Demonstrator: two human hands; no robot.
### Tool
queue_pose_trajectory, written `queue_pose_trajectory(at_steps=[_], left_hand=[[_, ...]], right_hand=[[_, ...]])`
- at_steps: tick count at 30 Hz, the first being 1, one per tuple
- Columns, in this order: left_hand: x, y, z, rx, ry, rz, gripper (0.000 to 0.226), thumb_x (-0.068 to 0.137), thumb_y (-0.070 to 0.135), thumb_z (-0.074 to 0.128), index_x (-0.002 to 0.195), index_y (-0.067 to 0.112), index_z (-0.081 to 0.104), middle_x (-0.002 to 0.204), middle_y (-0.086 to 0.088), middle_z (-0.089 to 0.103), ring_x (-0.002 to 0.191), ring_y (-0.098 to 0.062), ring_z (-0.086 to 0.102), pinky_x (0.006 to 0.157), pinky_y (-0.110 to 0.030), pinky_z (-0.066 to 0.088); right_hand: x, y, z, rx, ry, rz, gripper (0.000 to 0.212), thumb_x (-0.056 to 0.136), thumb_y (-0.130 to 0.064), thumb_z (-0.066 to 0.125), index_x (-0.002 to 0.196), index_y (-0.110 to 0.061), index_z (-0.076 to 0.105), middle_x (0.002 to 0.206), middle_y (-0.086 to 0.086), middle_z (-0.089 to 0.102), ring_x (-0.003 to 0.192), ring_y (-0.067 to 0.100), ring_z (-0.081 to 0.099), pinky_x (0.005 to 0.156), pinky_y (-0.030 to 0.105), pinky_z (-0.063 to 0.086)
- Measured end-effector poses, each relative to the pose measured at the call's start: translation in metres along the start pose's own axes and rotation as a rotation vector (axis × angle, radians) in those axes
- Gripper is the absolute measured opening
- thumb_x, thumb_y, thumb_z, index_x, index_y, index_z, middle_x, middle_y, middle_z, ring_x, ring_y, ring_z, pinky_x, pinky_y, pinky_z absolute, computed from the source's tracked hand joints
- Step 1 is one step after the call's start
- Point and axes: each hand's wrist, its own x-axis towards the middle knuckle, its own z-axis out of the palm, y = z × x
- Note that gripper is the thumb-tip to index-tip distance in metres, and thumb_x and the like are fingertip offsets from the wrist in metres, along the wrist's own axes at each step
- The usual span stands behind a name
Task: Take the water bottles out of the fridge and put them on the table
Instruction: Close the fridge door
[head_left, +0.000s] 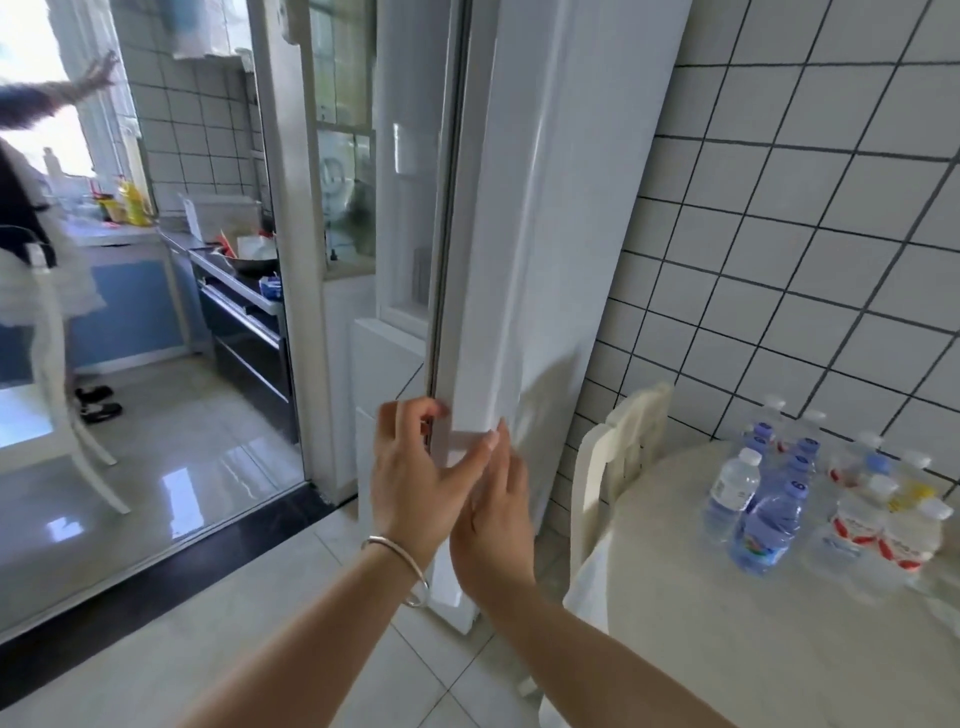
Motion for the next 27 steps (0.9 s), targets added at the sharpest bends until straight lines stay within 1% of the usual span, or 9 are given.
queue_pose_trajectory(at_steps=[3,5,8,10,13,15,20,23,27], left_hand=[[0.023,-0.033,-0.023,-0.060,0.073,-0.008,0.056,0.069,0.057,0.068,0.106,0.020,0.048,0.107,0.007,0.038,0.090,-0.019,0.058,0.074,-0.029,0.056],[0.040,-0.060,-0.039,-0.076,0.127,-0.024,0.055,0.068,0.061,0.064,0.107,0.027,0.045,0.108,0.008,0.036,0.093,-0.021,0.057,0.079,-0.035,0.056],[0.073,-0.099,-0.061,-0.042,0.175,-0.098,0.058,0.070,0.069,0.052,0.109,0.026,0.045,0.108,0.007,0.035,0.098,-0.025,0.056,0.084,-0.044,0.054],[0.097,-0.120,-0.071,-0.047,0.189,-0.133,0.061,0.075,0.065,0.052,0.113,0.017,0.048,0.107,0.003,0.039,0.098,-0.026,0.053,0.084,-0.042,0.051],[0.136,-0.149,-0.080,-0.081,0.202,-0.204,0.041,0.091,0.036,0.056,0.119,0.007,0.048,0.107,-0.005,0.043,0.094,-0.024,0.048,0.077,-0.033,0.037],[0.165,-0.172,-0.082,-0.088,0.214,-0.266,0.038,0.095,0.030,0.050,0.124,0.006,0.047,0.111,-0.008,0.043,0.094,-0.021,0.045,0.079,-0.028,0.031],[0.240,-0.239,-0.082,-0.092,0.198,-0.289,0.034,0.097,0.039,0.042,0.121,0.015,0.048,0.113,-0.015,0.054,0.096,-0.029,0.051,0.080,-0.036,0.037],[0.286,-0.275,-0.077,-0.054,0.173,-0.250,0.027,0.098,0.033,0.042,0.111,0.011,0.052,0.104,-0.019,0.055,0.088,-0.029,0.050,0.076,-0.035,0.036],[0.346,-0.314,-0.064,-0.045,0.148,-0.216,0.045,0.089,0.045,0.038,0.109,0.009,0.055,0.099,-0.014,0.058,0.086,-0.027,0.052,0.077,-0.034,0.036]], right_hand=[[0.012,-0.019,0.037,-0.011,-0.020,-0.069,0.068,0.087,-0.060,0.022,0.141,-0.044,-0.015,0.147,-0.002,0.018,0.131,0.018,0.037,0.097,0.032,0.047],[0.027,-0.032,0.062,-0.041,-0.022,-0.099,0.070,0.082,-0.071,0.016,0.141,-0.042,-0.011,0.148,-0.003,0.017,0.135,0.015,0.031,0.098,0.025,0.042],[0.060,-0.043,0.089,-0.045,0.005,-0.081,0.066,0.089,-0.060,0.028,0.147,-0.037,0.007,0.149,-0.004,0.020,0.136,0.013,0.028,0.099,0.025,0.037],[0.086,-0.042,0.100,-0.044,0.021,-0.012,0.063,0.094,-0.049,0.038,0.148,-0.035,0.010,0.151,-0.004,0.018,0.137,0.014,0.027,0.100,0.027,0.036],[0.127,-0.036,0.107,-0.091,0.056,0.061,0.065,0.094,-0.043,0.044,0.148,-0.033,0.010,0.152,-0.003,0.015,0.137,0.017,0.028,0.100,0.031,0.039],[0.153,-0.030,0.109,-0.129,0.092,0.074,0.067,0.093,-0.041,0.047,0.148,-0.031,0.011,0.152,-0.002,0.016,0.138,0.018,0.027,0.100,0.034,0.040],[0.231,-0.021,0.113,-0.304,0.170,0.047,0.086,0.082,-0.052,0.059,0.148,-0.031,0.009,0.155,0.001,0.012,0.140,0.021,0.016,0.107,0.040,0.034],[0.286,-0.021,0.120,-0.408,0.242,-0.043,0.100,0.073,-0.061,0.064,0.149,-0.031,0.006,0.158,0.003,0.006,0.144,0.024,0.008,0.115,0.044,0.024],[0.350,-0.012,0.133,-0.505,0.341,-0.123,0.107,0.069,-0.060,0.069,0.148,-0.031,0.004,0.159,0.008,0.004,0.145,0.028,0.005,0.116,0.047,0.017]])
